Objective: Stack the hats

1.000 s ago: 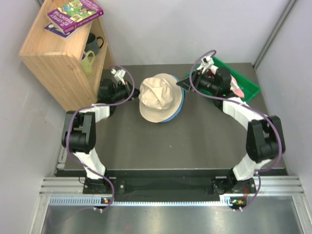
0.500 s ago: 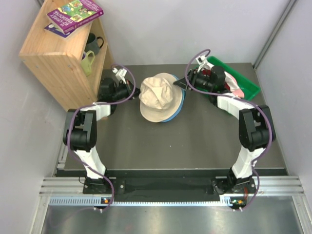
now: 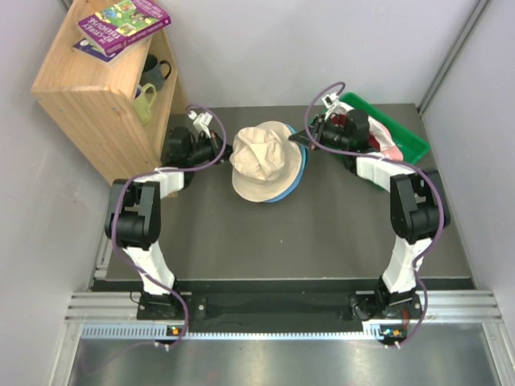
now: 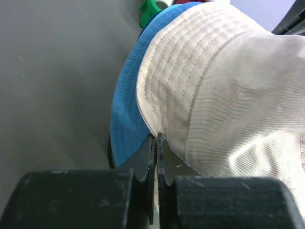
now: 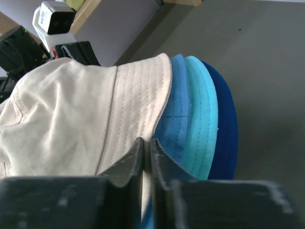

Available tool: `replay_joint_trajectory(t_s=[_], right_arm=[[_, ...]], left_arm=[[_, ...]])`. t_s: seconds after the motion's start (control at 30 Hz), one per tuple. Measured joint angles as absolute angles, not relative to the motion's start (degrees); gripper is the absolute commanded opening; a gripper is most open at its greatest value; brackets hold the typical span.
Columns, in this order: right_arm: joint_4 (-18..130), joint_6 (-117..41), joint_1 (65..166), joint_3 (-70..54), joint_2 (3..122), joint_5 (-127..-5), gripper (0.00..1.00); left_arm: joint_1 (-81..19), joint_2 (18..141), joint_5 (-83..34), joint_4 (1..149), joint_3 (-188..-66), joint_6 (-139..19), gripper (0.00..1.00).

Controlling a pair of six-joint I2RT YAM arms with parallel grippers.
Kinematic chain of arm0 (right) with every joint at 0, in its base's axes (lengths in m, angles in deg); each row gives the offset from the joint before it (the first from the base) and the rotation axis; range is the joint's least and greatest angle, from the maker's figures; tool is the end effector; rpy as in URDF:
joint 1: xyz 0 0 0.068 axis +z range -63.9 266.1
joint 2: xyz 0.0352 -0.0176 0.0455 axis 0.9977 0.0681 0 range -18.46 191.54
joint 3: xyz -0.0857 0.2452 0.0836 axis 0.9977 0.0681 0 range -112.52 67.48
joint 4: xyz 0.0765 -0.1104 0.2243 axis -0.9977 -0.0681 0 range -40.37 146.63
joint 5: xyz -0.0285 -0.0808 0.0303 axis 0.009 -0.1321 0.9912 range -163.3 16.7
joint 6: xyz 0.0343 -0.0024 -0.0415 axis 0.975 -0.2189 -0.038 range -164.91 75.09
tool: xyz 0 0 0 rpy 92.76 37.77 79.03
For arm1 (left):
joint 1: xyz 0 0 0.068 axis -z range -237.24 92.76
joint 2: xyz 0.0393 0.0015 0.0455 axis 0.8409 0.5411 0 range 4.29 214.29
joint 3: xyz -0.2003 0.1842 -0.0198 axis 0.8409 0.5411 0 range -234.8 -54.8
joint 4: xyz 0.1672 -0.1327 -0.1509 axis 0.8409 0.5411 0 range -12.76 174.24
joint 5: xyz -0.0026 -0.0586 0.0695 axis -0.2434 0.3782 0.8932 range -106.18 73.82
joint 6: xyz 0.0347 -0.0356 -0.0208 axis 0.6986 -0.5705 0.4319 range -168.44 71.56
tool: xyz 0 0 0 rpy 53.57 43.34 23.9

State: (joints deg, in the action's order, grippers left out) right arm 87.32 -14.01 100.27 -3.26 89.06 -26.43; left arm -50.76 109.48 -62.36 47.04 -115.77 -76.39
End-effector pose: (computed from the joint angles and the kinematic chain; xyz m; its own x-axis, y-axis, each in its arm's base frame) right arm 0.4098 0.1303 0.2562 -0.5355 0.2269 -0.8135 -0.6946 0.4297 0.5770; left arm 0.3968 -0.0709 0.2166 -0.5753 -0.2613 -0.7751 0.5705 0.5509 -0.6091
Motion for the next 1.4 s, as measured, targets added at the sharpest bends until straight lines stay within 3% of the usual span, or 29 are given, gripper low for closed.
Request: replay_joint_trajectory(t_s=[0.63,0.7,0.77,0.8,0.9,1.2,1.4], right_arm=[[82.5,-19.9,100.8,0.3,88.4,-37.7,0.00],[82.8,-20.0,100.9,0.9,88.2,-38.2,0.00],[82.9,-20.3,101.0,1.7,87.6,-38.7,0.00],[82.8,-20.5,101.0,2.0,87.3,-38.9,0.00],[82.1,-21.1,100.9,3.5,86.3,-40.2,0.00],[81.3,-21.8,101.1,7.2,83.2,-43.1,0.00],[81.1,-21.8,101.8,7.9,82.4,-44.5,0.00]], left_arm=[[-49.7,108.0,-54.2,47.3,-114.1,-75.6,0.00],[-49.5,107.6,-52.9,47.5,-113.9,-75.3,0.12],[-49.4,106.8,-51.2,48.8,-113.9,-75.1,0.34],[-49.2,106.0,-49.4,50.4,-113.9,-74.8,0.57],[-49.3,102.6,-42.8,56.8,-113.6,-74.2,0.81],[-49.6,80.7,-27.3,68.7,-105.5,-78.8,0.83],[-49.6,69.4,-31.0,61.6,-92.7,-86.2,0.80]])
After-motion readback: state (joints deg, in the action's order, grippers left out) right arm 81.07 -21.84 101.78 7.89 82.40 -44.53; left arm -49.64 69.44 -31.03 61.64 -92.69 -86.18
